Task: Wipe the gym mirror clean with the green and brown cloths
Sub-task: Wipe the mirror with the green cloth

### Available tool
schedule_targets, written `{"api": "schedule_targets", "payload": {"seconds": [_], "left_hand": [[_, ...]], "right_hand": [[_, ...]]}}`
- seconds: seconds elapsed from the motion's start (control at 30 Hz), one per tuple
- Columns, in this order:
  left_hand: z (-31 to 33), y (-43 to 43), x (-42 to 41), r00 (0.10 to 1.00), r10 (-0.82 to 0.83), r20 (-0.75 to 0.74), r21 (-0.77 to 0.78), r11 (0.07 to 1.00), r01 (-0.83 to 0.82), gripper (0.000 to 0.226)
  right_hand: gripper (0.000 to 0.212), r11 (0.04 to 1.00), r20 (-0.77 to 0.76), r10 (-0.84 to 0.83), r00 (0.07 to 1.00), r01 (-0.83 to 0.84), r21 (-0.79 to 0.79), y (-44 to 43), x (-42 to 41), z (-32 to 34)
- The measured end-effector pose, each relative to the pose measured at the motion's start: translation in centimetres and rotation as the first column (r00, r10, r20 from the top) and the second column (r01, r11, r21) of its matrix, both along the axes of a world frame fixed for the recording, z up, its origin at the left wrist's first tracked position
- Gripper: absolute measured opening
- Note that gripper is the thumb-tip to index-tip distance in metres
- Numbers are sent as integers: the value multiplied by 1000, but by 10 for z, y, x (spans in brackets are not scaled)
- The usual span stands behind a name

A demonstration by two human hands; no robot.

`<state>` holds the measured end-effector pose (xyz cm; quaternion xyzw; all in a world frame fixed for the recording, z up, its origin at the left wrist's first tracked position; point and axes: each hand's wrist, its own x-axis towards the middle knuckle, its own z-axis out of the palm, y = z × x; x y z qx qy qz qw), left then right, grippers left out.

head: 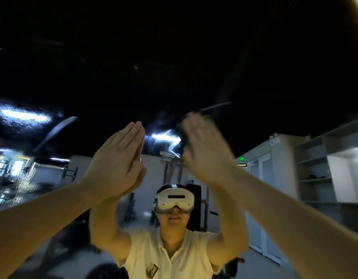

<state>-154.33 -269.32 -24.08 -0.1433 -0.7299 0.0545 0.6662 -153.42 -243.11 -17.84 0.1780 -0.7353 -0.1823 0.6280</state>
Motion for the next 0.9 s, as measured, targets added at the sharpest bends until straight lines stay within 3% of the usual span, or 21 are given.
{"api": "schedule_targets", "payload": {"seconds": [0.1, 0.17, 0.23, 0.3, 0.37, 0.43, 0.5, 0.6, 0.67, 0.77, 0.83, 0.9], "left_hand": [[-1, 3, -1, 1000, -4, 3, 4, 1000, 4, 73], [-2, 6, -1, 1000, -13, 7, 18, 1000, 13, 75], [-2, 5, -1, 1000, -20, 10, 15, 1000, 20, 76], [0, 5, 0, 999, -50, 6, 14, 999, 50, 73], [3, 6, 7, 996, -88, -4, 38, 995, 88, 70], [11, 6, 17, 995, -91, -48, 64, 994, 94, 66], [25, 1, 22, 996, -58, -70, 107, 992, 65, 65], [40, -9, 21, 1000, 23, -10, 179, 984, -20, 79], [40, -10, 13, 995, 82, 63, 162, 983, -91, 91], [34, -11, 6, 993, 93, 73, 128, 987, -102, 97], [32, -12, 5, 995, 77, 64, 127, 988, -85, 96], [32, -15, 5, 996, 64, 65, 108, 992, -71, 95]], "right_hand": [[71, 869, 23, -65, 998, 68, -489, 46, 2, 61], [74, 762, 89, -30, 996, 81, -643, 48, 4, 79], [75, 750, 60, -20, 998, 55, -660, 18, -1, 74], [76, 827, -11, -15, 1000, 7, -562, -29, -3, 47], [75, 943, -19, 46, 999, -50, -329, -73, -4, 12], [72, 995, 73, 79, 994, -74, -69, -90, -3, -6], [70, 998, 75, 67, 995, -68, 9, -66, -1, 8], [71, 970, -33, -7, 999, -1, -244, 7, -6, 43], [73, 883, 15, -74, 997, 72, -463, 57, -4, 64], [75, 711, 74, -27, 997, 71, -699, 75, -3, 84], [75, 651, 35, -22, 999, 41, -758, 48, -6, 90], [74, 704, -1, -15, 1000, 10, -710, 3, -6, 90]]}}
